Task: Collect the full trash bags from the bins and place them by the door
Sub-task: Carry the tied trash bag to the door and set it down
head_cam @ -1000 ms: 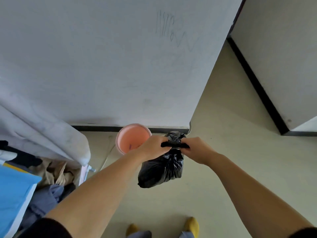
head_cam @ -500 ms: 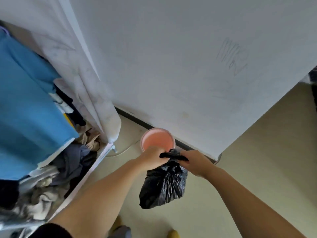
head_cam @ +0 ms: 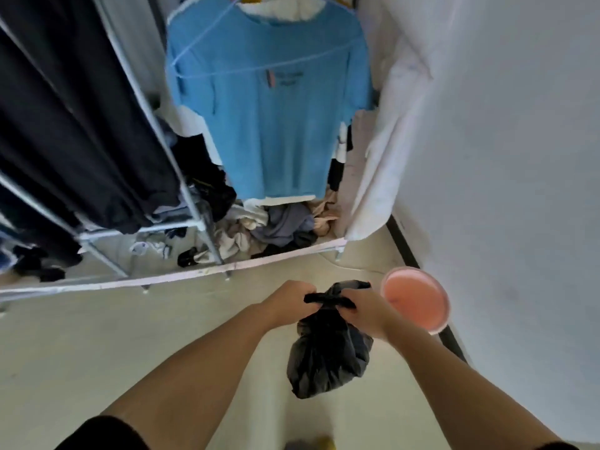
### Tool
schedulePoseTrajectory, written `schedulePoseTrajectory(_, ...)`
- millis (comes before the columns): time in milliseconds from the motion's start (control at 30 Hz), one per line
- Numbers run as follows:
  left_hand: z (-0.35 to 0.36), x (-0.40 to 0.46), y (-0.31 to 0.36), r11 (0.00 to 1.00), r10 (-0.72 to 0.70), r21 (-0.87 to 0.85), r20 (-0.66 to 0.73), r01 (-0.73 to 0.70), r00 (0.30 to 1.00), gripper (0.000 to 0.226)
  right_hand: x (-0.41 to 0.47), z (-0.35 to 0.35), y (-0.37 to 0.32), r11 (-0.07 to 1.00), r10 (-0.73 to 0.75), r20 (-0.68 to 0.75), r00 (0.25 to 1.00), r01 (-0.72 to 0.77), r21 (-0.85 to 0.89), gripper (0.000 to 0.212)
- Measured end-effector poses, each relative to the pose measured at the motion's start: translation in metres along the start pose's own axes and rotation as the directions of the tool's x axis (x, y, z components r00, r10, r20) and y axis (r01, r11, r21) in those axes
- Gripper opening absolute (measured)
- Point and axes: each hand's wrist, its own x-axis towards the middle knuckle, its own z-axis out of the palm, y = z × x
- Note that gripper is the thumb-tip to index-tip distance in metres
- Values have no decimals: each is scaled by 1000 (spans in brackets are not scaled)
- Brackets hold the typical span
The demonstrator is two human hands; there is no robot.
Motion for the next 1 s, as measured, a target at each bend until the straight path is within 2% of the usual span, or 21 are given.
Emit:
schedulePoseTrajectory(167, -48, -109, -103, 983, -165, -116, -240, 141, 957, 38, 44, 47, -136, 951, -266, 169, 949, 287, -113, 11)
schedulePoseTrajectory(200, -56, -132, -124, 981, -183, -117, -270, 156, 945, 37, 49, 60, -164, 932, -312, 195, 930, 339, -128, 10)
schedulePoseTrajectory(300, -80, -200, -181, 963, -266, -130, -339, 236, 902, 17, 57, 99, -247, 870, -422, 241, 874, 465, -163, 25)
schedulePoseTrajectory(467, -130, -310, -268, 924, -380, -135, -424, 358, 822, 16, 65, 166, -386, 782, -551, 294, 781, 606, -145, 20)
schedulePoseTrajectory(600, -160, -395, -329, 863, -496, -195, -498, 466, 711, 28, 69, 218, -489, 680, -643, 380, 665, 724, -117, 19)
schedulePoseTrajectory(700, -172, -448, -368, 812, -573, -275, -542, 515, 614, 20, 74, 250, -560, 614, -679, 464, 569, 786, -67, 14)
schedulePoseTrajectory(833, -188, -495, -415, 738, -664, -372, -550, 563, 506, 18, 88, 289, -635, 524, -696, 554, 457, 850, -42, 37)
schedulePoseTrajectory(1000, -225, -534, -468, 635, -758, -481, -541, 605, 365, 28, 124, 330, -718, 435, -711, 618, 337, 900, 9, 37)
